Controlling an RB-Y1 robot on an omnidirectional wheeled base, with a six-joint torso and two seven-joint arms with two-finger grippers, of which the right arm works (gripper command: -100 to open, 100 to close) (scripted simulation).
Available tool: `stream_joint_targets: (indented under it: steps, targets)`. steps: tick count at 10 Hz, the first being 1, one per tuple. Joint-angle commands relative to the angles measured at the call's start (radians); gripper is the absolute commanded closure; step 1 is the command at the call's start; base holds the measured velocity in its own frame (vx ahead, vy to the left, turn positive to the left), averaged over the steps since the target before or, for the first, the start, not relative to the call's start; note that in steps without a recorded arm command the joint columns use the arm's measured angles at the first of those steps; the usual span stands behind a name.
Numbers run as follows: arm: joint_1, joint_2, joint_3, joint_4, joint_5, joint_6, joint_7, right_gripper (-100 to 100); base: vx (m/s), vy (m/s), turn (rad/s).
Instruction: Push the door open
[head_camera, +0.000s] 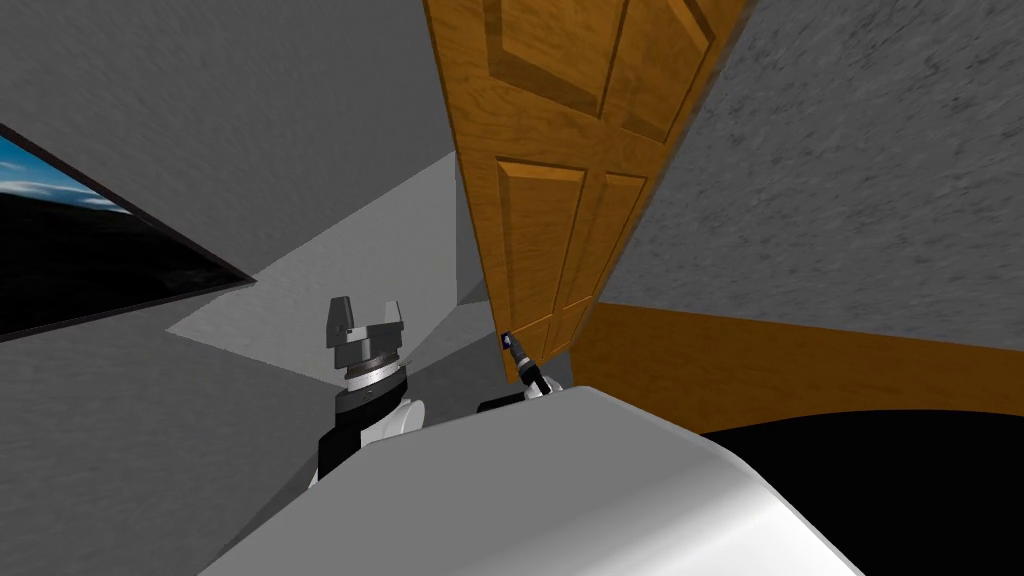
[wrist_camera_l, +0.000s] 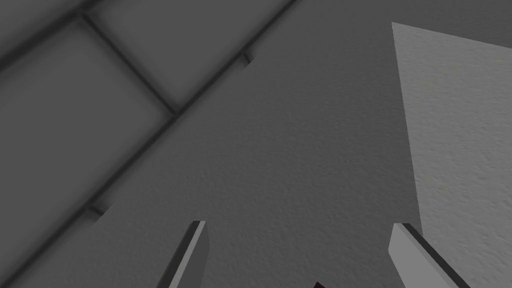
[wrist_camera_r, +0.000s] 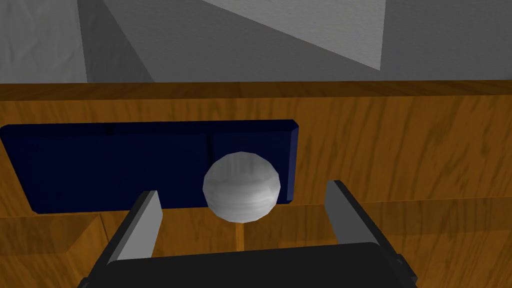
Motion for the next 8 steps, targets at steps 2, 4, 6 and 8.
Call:
stream_joint_targets:
  steps: [2,4,6,8]
  targets:
    - [0.000,0.000,0.000,0.000,0.000,0.000,0.000,100,0.028,0.027,-0.007]
    - [0.000,0.000,0.000,0.000,0.000,0.000,0.000,100,-0.023,-0.021,0.017]
    - [0.000,0.000,0.000,0.000,0.000,0.000,0.000,100,-0.010,-0.004,-0.002]
    - [-0.003,-0.019,-0.021,0.004,-0.006,0.002,0.003,100,0.034,0.039,-0.017]
